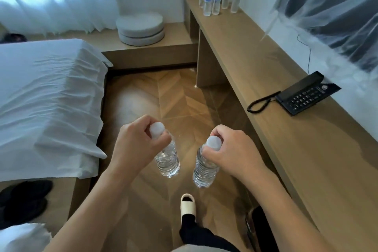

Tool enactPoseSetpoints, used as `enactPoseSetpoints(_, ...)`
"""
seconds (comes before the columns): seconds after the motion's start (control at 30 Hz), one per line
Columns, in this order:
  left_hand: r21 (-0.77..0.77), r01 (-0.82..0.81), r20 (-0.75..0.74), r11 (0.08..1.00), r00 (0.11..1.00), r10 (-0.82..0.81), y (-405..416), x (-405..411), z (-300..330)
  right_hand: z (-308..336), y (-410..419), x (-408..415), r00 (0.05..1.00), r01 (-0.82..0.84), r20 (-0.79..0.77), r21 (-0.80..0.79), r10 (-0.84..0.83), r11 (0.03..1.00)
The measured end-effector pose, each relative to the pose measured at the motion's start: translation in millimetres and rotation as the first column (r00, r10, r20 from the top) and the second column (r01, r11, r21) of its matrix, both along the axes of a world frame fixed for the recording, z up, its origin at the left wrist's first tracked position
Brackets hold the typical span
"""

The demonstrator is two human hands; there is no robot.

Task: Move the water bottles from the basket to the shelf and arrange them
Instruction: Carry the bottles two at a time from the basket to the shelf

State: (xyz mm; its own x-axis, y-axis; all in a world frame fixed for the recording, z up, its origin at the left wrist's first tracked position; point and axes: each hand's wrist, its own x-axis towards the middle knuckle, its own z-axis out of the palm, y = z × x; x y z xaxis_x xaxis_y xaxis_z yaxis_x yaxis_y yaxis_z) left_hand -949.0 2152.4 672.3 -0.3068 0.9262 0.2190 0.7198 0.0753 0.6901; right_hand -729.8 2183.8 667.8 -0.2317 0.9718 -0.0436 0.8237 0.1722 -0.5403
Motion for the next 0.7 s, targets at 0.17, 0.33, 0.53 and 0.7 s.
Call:
enactPoseSetpoints(0.17,0.004,-0.019,-0.021,1.0,1.0,0.019,96.7,-39.9,13.5,10.3,97.5,-42.7,0.998,-0.051,-0.023,0.024,0.052,0.998)
enactPoseSetpoints(0.33,0.03,-0.039,-0.008,0.999,0.999,0.039,189.5,-76.4,25.5,25.1,191.0,-76.8,0.999,-0.024,-0.039,0.067,0.026,0.997)
enactPoseSetpoints(0.53,0.016,-0.004,-0.015,1.0,1.0,0.004,298.7,-126.3,20.7,19.0,298.9,-122.9,1.0,0.03,-0.008,0.075,-0.029,0.997)
enactPoseSetpoints(0.7,0.026,0.122,-0.057,0.992,0.991,-0.121,392.0,-176.1,19.3,10.5,383.2,-168.1,0.996,0.085,0.027,0.064,-0.087,0.994)
